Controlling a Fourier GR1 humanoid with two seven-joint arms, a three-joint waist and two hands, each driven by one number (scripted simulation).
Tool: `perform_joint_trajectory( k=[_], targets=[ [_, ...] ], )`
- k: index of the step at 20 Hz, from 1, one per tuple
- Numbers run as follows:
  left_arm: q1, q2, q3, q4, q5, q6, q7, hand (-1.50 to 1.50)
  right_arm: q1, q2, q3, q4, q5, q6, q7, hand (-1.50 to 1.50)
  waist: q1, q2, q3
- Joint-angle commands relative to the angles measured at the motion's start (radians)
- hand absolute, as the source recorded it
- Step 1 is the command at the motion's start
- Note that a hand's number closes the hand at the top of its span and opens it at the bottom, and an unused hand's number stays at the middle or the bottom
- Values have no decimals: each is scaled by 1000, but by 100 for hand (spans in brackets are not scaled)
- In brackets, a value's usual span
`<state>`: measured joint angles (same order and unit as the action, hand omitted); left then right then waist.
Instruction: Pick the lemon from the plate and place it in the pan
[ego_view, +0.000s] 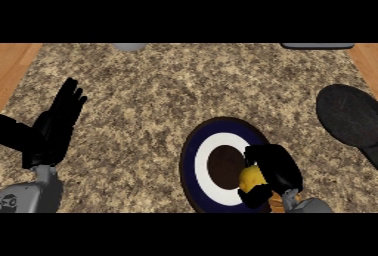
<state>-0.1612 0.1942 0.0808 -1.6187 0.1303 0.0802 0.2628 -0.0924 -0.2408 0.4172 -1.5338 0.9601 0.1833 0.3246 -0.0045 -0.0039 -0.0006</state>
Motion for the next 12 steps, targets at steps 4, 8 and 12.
perform_joint_trajectory(
  k=[4, 8, 12],
  targets=[
    [37, -15, 4, 18, 1, -7, -38, 0, -29, -140, -44, -292, 136, -13, 63, 150, -10, -3, -1],
    [48, -20, -5, -19, -15, 11, -21, 0, 48, -223, -87, -515, 180, -48, 63, 150, -22, -7, 0],
    [-11, -9, 5, 14, -9, 1, 5, 0, 26, -209, -138, -688, 151, 94, 134, 150, -8, 0, 0]
  ],
)
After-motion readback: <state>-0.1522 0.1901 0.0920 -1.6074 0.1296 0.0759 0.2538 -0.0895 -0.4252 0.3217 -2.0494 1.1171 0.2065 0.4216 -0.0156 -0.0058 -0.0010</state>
